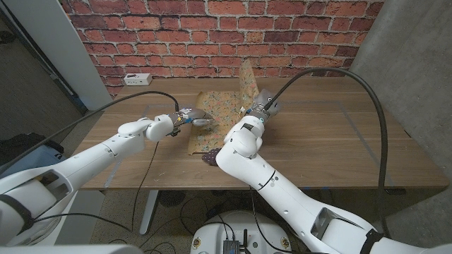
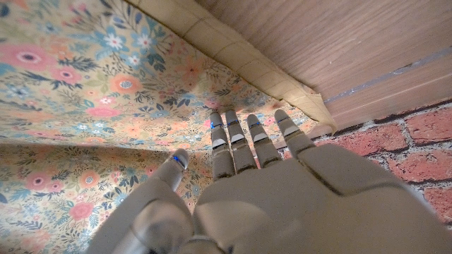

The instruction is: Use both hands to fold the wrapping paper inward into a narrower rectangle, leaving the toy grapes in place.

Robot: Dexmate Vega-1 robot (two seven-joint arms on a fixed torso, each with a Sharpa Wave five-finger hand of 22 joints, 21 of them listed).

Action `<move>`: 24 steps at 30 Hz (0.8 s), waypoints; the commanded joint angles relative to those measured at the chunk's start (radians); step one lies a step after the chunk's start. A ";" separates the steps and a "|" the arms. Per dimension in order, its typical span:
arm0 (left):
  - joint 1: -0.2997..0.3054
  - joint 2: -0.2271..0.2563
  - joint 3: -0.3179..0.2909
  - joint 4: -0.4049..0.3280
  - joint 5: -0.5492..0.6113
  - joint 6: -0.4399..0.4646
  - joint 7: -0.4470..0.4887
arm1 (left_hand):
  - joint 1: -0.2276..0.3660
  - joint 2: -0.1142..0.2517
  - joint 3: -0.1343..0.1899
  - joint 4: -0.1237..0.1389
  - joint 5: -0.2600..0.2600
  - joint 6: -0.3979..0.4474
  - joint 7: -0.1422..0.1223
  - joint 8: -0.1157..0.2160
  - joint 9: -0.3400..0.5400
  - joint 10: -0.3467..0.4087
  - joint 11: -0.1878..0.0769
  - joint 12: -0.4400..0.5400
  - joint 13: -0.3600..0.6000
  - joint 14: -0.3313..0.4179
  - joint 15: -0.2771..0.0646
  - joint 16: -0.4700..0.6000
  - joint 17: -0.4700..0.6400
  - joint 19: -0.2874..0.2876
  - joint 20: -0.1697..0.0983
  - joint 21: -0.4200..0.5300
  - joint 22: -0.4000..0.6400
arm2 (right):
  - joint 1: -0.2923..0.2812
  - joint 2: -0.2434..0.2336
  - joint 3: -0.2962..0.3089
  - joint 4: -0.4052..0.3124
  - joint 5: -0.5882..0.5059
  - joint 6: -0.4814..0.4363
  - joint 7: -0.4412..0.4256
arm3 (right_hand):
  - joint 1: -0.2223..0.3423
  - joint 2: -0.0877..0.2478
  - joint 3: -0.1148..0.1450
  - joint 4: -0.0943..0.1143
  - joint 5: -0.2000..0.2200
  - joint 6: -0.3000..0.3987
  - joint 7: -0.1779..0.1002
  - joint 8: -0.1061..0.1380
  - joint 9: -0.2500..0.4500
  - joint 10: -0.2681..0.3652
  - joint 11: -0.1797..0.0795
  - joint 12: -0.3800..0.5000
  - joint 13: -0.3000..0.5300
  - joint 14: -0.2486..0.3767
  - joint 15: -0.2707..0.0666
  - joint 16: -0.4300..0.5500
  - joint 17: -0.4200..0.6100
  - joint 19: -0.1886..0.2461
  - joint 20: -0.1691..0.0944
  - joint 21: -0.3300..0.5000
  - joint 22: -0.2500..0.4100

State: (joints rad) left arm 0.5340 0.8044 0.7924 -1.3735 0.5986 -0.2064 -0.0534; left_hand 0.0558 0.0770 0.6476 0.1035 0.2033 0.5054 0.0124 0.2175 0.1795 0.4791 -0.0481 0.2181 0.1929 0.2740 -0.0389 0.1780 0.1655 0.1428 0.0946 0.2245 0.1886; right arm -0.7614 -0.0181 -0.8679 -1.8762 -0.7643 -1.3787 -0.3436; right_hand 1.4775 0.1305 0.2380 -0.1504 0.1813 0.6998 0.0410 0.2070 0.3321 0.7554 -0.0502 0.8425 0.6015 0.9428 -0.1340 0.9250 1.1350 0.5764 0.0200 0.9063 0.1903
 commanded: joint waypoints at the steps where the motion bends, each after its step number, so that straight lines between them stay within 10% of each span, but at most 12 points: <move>1: -0.005 0.001 0.001 0.006 0.004 -0.011 0.006 | -0.010 0.003 0.003 0.006 0.000 0.006 0.004 -0.004 0.001 0.002 -0.005 0.003 0.002 0.005 -0.037 0.000 0.002 0.006 -0.001 -0.001 0.002 | -0.014 -0.095 0.075 -0.175 0.357 0.099 0.043 | -0.001 -0.003 0.011 -0.006 0.006 0.004 0.004 0.001 0.002 0.006 -0.002 -0.006 0.003 0.008 -0.095 -0.003 -0.002 0.000 0.001 0.006 0.001; 11: -0.006 0.001 0.000 0.011 0.004 -0.015 0.013 | -0.013 0.002 0.001 0.009 0.000 0.002 0.003 -0.010 0.001 0.000 -0.007 0.000 0.002 0.005 -0.037 -0.001 0.002 0.006 0.000 -0.002 0.002 | 0.029 -0.186 0.113 -0.239 0.628 0.120 0.064 | 0.007 -0.005 0.016 -0.005 0.023 0.029 0.006 0.021 0.008 -0.004 0.010 0.005 0.012 0.017 -0.094 -0.044 -0.071 -0.015 0.023 0.029 0.021; 13: -0.005 0.001 0.000 0.009 0.005 -0.012 0.012 | -0.014 0.002 0.001 0.010 0.000 0.002 0.002 -0.010 0.001 -0.001 -0.006 0.000 0.002 0.005 -0.037 -0.001 0.002 0.006 0.000 -0.002 0.002 | 0.039 -0.208 0.113 -0.250 0.671 0.125 0.064 | -0.054 -0.018 -0.018 0.019 0.010 -0.031 0.018 -0.008 0.006 -0.061 0.037 -0.021 -0.005 0.005 -0.086 -0.071 -0.117 -0.020 0.074 0.033 0.005; 18: -0.005 0.000 0.000 0.007 0.009 -0.007 0.016 | -0.012 0.008 0.003 0.010 0.001 0.000 0.002 -0.013 0.001 -0.003 -0.005 -0.001 0.001 0.003 -0.035 -0.002 0.001 0.005 0.004 -0.002 0.002 | 0.037 -0.251 0.134 -0.271 0.769 0.167 0.049 | -0.197 -0.030 -0.090 0.071 -0.003 -0.150 0.039 -0.035 -0.002 -0.141 0.096 -0.066 -0.046 -0.024 -0.066 -0.074 -0.173 -0.023 0.098 0.038 -0.008; 24: -0.006 -0.001 0.000 0.005 0.012 -0.004 0.019 | -0.010 0.018 0.008 0.012 0.003 -0.002 0.002 -0.016 0.001 -0.004 -0.004 -0.003 0.001 0.002 -0.035 -0.002 0.001 0.004 0.004 -0.003 0.002 | -0.001 -0.319 0.180 -0.282 0.892 0.323 0.054 | -0.602 -0.072 -0.247 0.228 0.006 -0.285 0.047 -0.025 -0.045 -0.298 0.193 -0.227 -0.173 -0.071 0.051 -0.109 -0.334 -0.029 0.149 0.007 -0.011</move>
State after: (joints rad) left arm 0.5297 0.8051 0.7935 -1.3662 0.6055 -0.2162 -0.0419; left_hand 0.0505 0.0823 0.6490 0.1107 0.2034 0.5054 0.0125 0.2032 0.1819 0.4757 -0.0518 0.2183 0.1905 0.2739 -0.0389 0.1780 0.1654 0.1427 0.0945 0.2245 0.1885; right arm -0.7357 -0.2308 -0.7488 -2.1152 -0.0989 -1.2253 -0.2904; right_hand 1.0087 0.0752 0.0434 0.0274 0.1810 0.4621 0.0913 0.1771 0.3021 0.5197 0.1096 0.6785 0.4704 0.8853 -0.1160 0.8448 0.8689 0.5474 0.1495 0.9277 0.1767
